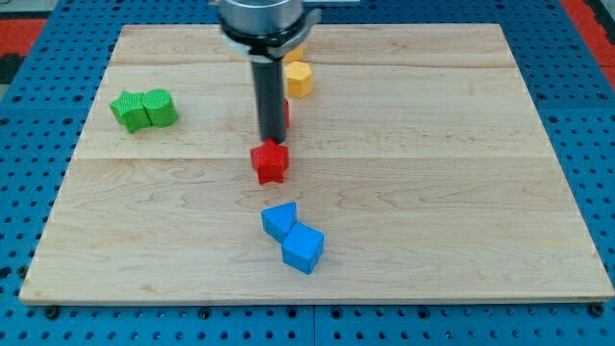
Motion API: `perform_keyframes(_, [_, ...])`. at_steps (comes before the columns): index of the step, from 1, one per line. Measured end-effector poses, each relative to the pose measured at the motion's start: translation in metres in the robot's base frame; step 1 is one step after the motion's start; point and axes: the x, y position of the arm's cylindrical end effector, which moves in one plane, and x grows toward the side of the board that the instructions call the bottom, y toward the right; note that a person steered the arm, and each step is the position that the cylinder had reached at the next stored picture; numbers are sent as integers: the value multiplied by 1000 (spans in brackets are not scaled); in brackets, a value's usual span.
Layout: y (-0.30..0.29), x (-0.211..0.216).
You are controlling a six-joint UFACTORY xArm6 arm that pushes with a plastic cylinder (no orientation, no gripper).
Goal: Place the yellow hexagon and the red blocks in a vertical line
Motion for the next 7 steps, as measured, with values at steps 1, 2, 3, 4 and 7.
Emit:
perform_keyframes(1, [-26, -1])
perform_keyframes(2, [-26, -23])
perform_keyframes(3, [-14, -42])
perform_keyframes(4, [3, -39])
perform_keyframes(7, [-54, 9])
